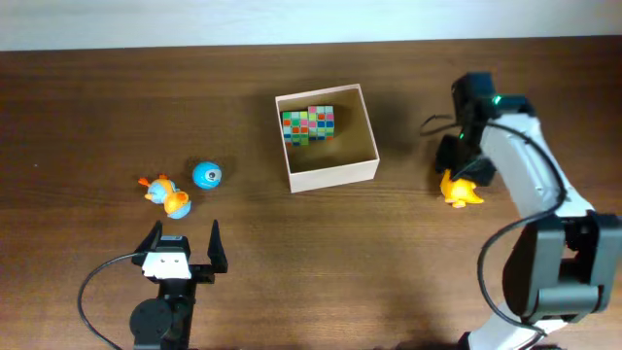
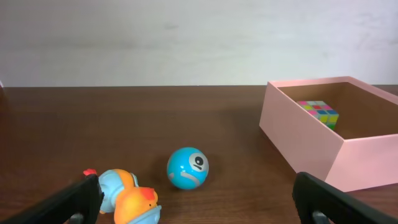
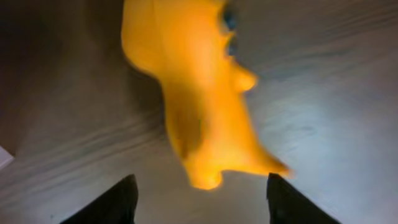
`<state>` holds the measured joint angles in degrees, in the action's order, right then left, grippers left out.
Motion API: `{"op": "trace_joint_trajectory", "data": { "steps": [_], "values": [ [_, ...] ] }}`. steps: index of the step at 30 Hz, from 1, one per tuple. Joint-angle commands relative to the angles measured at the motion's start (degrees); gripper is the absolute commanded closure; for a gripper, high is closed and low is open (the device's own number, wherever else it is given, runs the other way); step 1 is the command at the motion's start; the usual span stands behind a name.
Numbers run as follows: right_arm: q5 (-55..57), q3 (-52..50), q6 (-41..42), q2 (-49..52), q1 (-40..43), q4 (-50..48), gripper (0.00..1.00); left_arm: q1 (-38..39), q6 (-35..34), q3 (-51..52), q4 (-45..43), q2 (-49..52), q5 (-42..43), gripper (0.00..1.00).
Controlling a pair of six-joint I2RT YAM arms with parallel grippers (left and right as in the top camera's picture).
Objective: Pack container
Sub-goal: 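Move right gripper right to the orange dinosaur and grasp it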
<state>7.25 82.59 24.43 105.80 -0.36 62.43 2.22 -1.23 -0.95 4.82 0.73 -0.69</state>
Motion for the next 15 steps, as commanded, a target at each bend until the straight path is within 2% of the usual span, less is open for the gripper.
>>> {"op": "trace_joint_trajectory", "data": {
  "steps": [1,4,10,15],
  "values": [
    [-5.57,-8.59,-4.00,0.26,-0.31,-6.54,0.39,-0.31,0.87,0.42,-0.09,-0.44,-0.20,0.01],
    [-6.64,-11.72,-7.23,0.26,-0.31,-11.06,0.40,-0.31,0.87,0.42,-0.09,-0.44,-0.20,0.01],
    [-6.43,-11.76,-13.35,0.24,-0.17,-13.35,0.40,-0.31,0.87,0.42,-0.09,-0.44,-0.20,0.01],
    [-4.42,-11.30,-14.29,0.24,0.83,-14.08,0.40,-0.31,0.87,0.42,-0.09,-0.44,-0.20,0.01]
  ]
}}
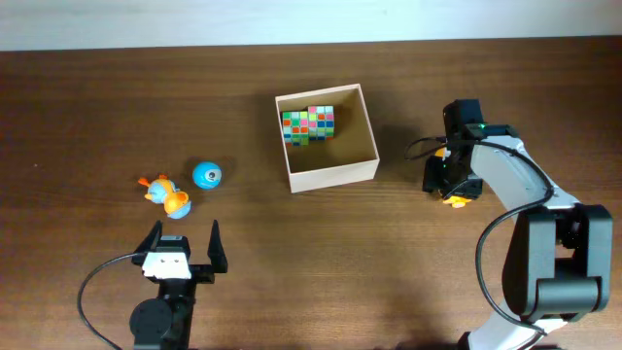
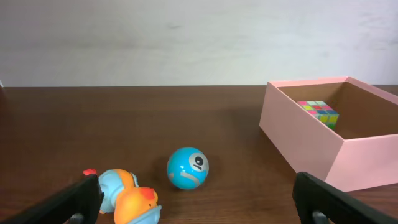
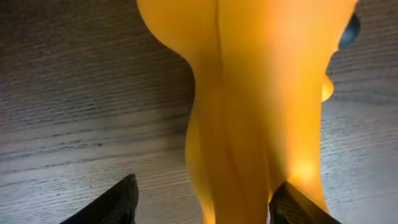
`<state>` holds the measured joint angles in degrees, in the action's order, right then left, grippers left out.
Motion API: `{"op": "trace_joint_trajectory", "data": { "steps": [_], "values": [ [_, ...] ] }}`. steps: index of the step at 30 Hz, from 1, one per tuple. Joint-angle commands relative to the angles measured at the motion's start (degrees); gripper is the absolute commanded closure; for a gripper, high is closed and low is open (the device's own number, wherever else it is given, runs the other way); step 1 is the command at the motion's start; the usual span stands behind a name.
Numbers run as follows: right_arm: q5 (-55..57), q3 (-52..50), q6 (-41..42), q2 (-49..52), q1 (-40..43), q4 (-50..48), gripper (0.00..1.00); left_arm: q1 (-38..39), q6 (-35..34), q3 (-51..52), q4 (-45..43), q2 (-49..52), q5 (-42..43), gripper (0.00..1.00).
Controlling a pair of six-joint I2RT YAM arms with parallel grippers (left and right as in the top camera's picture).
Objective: Pack container
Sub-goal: 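Move right gripper right to the orange dinosaur and grasp it, then lift the dinosaur with right gripper and carry it over the box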
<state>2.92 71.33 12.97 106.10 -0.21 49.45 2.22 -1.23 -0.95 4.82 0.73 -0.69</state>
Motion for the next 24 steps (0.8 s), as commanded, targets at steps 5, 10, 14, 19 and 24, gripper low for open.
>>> {"op": "trace_joint_trajectory", "data": {
  "steps": [5,10,14,19,24],
  "values": [
    [0.72,3.96,-3.76,-0.07,1.79,0.87,0.40,-0.31,0.87,0.42,-0.09,-0.44,-0.20,0.01],
    [0.79,11.80,-4.22,-0.07,1.79,5.55,0.40,-0.31,0.87,0.42,-0.09,-0.44,-0.20,0.01],
    [2.12,14.58,-4.85,-0.04,1.79,6.67,0.40,-0.31,0.87,0.42,-0.09,-0.44,-0.20,0.01],
    [5.11,13.00,-5.51,0.50,1.79,5.60,0.47,-0.31,0.87,0.42,-0.09,-0.44,-0.20,0.01],
    [5.31,12.46,-5.51,2.19,1.79,4.79,0.53,-0.31,0.87,0.42,-0.09,-0.44,-0.20,0.01]
  ]
}}
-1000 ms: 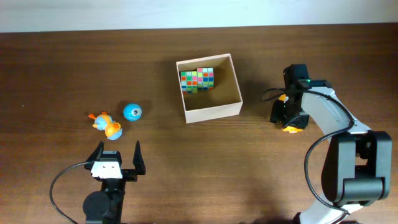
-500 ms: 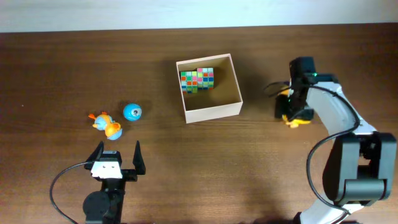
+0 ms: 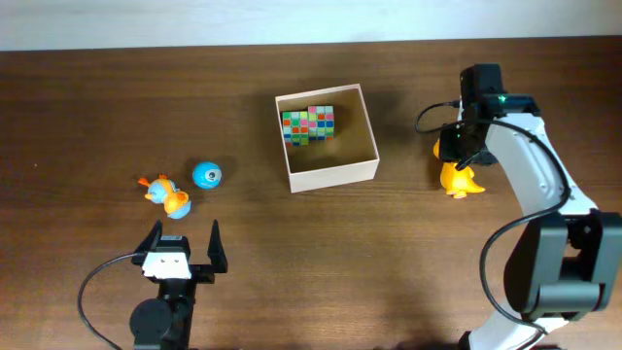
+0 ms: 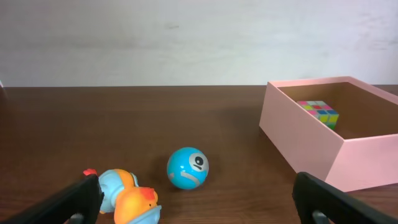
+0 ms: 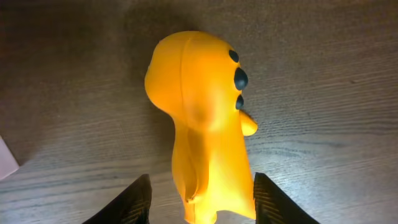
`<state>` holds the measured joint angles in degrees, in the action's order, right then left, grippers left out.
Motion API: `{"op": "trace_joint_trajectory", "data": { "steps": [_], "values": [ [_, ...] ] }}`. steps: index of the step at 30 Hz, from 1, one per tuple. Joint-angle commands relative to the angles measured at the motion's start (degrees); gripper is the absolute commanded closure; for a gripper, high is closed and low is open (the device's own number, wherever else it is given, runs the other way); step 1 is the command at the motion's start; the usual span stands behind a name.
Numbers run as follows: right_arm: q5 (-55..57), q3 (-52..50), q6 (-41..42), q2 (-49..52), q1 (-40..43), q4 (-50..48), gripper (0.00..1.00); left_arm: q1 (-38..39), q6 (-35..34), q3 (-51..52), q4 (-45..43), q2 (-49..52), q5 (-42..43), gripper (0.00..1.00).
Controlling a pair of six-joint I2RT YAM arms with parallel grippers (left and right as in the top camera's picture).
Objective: Pack container
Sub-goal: 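Lift the dinosaur with right gripper and carry it over the box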
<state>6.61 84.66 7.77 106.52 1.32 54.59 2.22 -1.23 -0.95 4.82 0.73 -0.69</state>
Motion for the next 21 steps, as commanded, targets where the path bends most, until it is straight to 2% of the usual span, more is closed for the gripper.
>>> {"op": "trace_joint_trajectory", "data": {
  "steps": [1,8,9,10,13,18,21],
  "values": [
    [1.64,-0.87,-0.33,2.34,0.26,-0.44,0.53,-0.31,0.87,0.42,-0.09,-0.44,-0.20,0.01],
    [1.57,-0.90,-0.48,5.42,0.26,-0.85,0.53,-0.31,0.87,0.42,-0.09,-0.44,-0.20,0.01],
    [1.60,-0.90,-0.48,5.77,0.26,-0.83,0.59,-0.31,0.87,0.42,-0.09,-0.44,-0.20,0.01],
    [1.60,-0.90,-0.48,5.99,0.26,-0.83,0.69,-0.31,0.87,0.42,-0.09,-0.44,-0.20,0.01],
    [1.60,-0.90,-0.46,6.38,0.26,-0.85,0.81,-0.31,0.87,0.42,-0.09,-0.44,-0.20,0.01],
    [1.62,-0.90,-0.46,6.43,0.26,-0.81,0.96,-0.31,0.87,0.42,-0.09,-0.44,-0.20,0.01],
    [1.60,-0.85,-0.44,6.34,0.26,-0.63,0.96,-0.31,0.87,0.42,-0.09,-0.44,-0.20,0.01]
  ]
}}
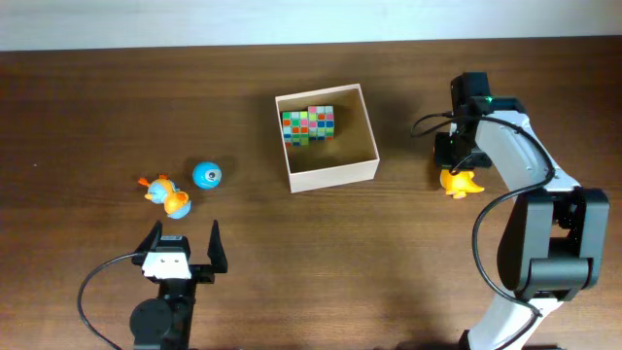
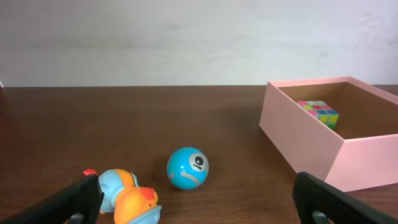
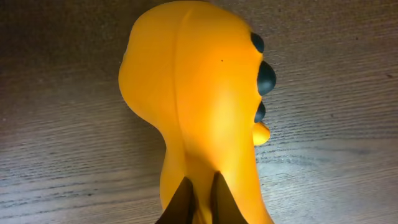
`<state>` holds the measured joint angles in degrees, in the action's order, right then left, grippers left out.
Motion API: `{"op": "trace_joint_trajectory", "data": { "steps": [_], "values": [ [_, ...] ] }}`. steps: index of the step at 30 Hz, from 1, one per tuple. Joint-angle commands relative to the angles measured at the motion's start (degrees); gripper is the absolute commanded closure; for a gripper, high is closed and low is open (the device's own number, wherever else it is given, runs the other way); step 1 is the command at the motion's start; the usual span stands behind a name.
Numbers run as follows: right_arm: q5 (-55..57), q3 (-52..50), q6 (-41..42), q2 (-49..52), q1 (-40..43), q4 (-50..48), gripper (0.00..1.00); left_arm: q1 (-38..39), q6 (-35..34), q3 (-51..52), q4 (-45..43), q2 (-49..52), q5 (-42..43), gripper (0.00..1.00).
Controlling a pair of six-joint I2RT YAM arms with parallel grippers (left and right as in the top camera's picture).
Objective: Pack container
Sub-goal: 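Lift the dinosaur with right gripper and carry it over the box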
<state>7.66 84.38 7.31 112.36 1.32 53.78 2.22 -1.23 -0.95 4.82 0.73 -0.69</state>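
The pink-walled open box [image 1: 333, 176] stands mid-table with a multicoloured cube [image 1: 308, 123] inside; the left wrist view shows the same box [image 2: 309, 143] and cube [image 2: 319, 112]. A yellow-orange rubber toy [image 3: 199, 106] lies on the table right of the box. My right gripper [image 3: 199, 200] is shut on the toy's narrow end, a thin strip of yellow between its fingers; overhead, the toy [image 1: 462, 185] pokes out below the wrist. At the left lie a blue ball [image 2: 187, 167] and an orange-and-blue duck toy [image 2: 127, 199]. My left gripper [image 2: 199, 205] stands open, behind both.
Dark wooden table [image 1: 311, 282] with a pale wall along the far edge. The right arm's cable loops between box and gripper. The blue ball [image 1: 206, 175] and duck toy [image 1: 168, 195] sit close together, well left of the box.
My right gripper's fingers, wide apart on either side of the yellow toy before, have come together on its narrow end. The camera is closer to the toy. The left arm has not moved.
My right gripper hovered open over the yellow toy right of the box, then pressed in very close to it, then stood back a little, still open. Now it is shut on the toy. The box, cube, ball, duck and left arm stayed where they were.
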Motion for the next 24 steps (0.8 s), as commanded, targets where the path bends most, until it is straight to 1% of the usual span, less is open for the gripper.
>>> {"op": "trace_joint_trajectory", "data": {
  "steps": [1,4,8,16,18,20,21,24],
  "values": [
    [0.55,-0.48,0.02,0.39,0.26,0.31,0.96,-0.31,0.87,0.42,-0.09,-0.44,-0.20,0.01],
    [0.55,0.55,0.22,-0.26,0.26,1.77,0.96,-0.31,0.87,0.42,-0.09,-0.44,-0.20,0.01],
    [0.52,4.85,0.22,-2.12,0.26,5.88,0.96,-0.31,0.87,0.42,-0.09,-0.44,-0.20,0.01],
    [-2.12,21.55,-0.09,-3.69,0.20,18.34,0.96,-0.31,0.87,0.42,-0.09,-0.44,-0.20,0.01],
    [-6.95,25.49,-2.23,-3.69,0.20,20.52,0.96,-0.31,0.87,0.42,-0.09,-0.44,-0.20,0.01],
    [-13.81,28.70,-6.08,-3.69,-0.09,22.40,0.96,-0.31,0.87,0.42,-0.09,-0.44,-0.20,0.01],
    [-17.77,30.64,-8.22,-3.69,-0.46,23.63,0.96,-0.31,0.87,0.42,-0.09,-0.44,-0.20,0.01],
    [-24.94,35.06,-11.54,-3.69,-2.58,25.90,0.96,-0.31,0.87,0.42,-0.09,-0.44,-0.20,0.01]
  ]
}}
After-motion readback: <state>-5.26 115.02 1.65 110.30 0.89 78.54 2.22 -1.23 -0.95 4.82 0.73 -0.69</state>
